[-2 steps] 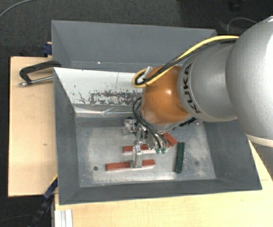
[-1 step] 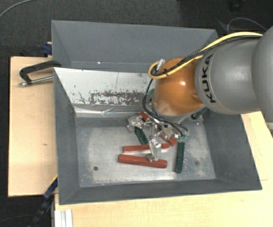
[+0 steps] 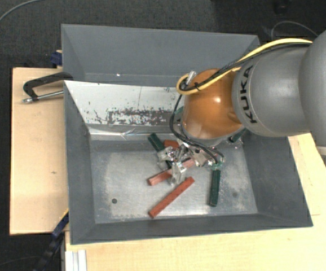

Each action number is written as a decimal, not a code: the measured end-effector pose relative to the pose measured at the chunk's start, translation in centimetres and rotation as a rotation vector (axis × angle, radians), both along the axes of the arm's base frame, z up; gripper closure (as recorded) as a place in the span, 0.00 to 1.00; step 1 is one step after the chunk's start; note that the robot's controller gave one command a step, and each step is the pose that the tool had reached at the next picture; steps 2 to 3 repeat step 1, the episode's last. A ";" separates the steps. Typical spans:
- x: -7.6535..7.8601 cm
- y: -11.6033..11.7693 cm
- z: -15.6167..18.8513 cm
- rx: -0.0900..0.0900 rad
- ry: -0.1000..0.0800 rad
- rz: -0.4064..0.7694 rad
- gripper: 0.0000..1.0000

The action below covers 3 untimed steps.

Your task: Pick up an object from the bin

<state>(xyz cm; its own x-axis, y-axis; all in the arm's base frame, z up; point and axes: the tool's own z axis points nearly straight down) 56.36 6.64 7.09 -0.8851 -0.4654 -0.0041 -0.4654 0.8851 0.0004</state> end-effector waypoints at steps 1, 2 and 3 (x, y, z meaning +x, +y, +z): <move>-1.4 2.7 13.3 0.002 -0.010 -0.076 1.00; -1.4 2.7 13.3 0.002 -0.010 -0.076 1.00; -1.4 2.7 13.3 0.002 -0.010 -0.076 1.00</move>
Offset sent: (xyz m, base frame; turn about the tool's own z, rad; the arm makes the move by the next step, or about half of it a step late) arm -0.0165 0.0252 0.1270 0.0772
